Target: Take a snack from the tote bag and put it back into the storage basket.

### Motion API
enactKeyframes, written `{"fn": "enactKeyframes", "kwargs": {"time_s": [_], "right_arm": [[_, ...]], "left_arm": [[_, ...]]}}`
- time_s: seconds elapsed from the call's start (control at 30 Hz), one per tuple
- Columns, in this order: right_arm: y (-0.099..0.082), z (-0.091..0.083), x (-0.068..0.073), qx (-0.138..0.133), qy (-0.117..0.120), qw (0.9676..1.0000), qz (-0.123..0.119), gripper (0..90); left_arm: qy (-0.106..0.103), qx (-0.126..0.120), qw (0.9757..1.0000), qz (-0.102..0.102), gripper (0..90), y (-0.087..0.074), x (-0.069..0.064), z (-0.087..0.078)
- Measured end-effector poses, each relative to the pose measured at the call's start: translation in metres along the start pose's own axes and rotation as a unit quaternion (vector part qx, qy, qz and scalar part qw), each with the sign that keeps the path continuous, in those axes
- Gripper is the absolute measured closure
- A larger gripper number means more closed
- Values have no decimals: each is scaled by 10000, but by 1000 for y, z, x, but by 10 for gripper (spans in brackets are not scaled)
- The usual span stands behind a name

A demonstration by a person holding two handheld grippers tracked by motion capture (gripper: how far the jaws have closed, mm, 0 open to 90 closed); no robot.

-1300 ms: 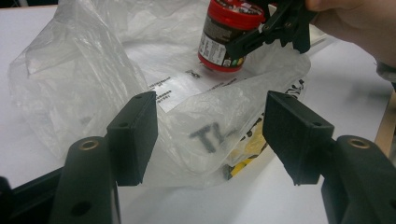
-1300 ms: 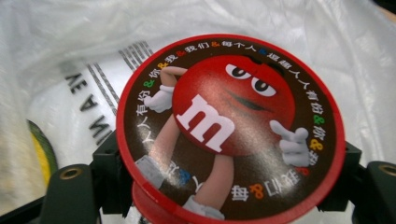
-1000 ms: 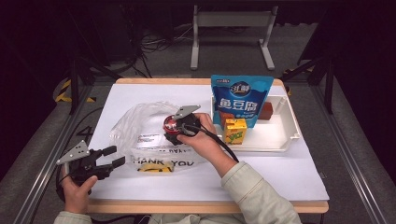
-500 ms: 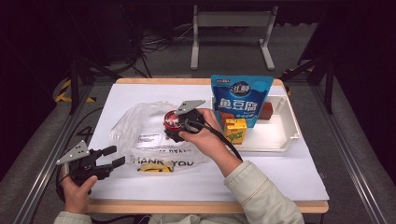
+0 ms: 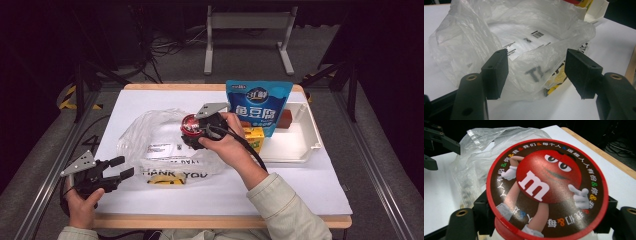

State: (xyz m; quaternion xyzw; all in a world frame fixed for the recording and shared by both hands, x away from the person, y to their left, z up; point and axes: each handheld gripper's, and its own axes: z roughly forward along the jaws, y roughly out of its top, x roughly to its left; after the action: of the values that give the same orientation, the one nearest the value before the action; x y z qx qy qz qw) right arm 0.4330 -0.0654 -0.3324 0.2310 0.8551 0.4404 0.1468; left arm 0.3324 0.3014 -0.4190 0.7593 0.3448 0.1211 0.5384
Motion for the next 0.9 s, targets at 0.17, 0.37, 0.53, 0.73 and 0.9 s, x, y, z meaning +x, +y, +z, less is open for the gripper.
{"fn": "enactKeyframes", "kwargs": {"time_s": [0.17,0.37,0.53,0.73,0.9], "right_arm": [[-1,-12,-3,-20,-57,10000,69,258],[-4,-25,-8,-7,-147,9998,130,257],[-11,-38,-15,36,-274,9994,205,258],[-21,-54,-25,39,-454,9984,321,258],[-28,-67,-33,31,-597,9973,421,258]], "left_arm": [[5,-2,10000,-21,364,0,0,0],[3,-3,10000,8,364,0,0,0],[-2,5,10000,-6,364,0,0,0],[-1,15,10000,-23,363,0,-1,1],[6,14,10000,-8,364,0,-1,2]]}}
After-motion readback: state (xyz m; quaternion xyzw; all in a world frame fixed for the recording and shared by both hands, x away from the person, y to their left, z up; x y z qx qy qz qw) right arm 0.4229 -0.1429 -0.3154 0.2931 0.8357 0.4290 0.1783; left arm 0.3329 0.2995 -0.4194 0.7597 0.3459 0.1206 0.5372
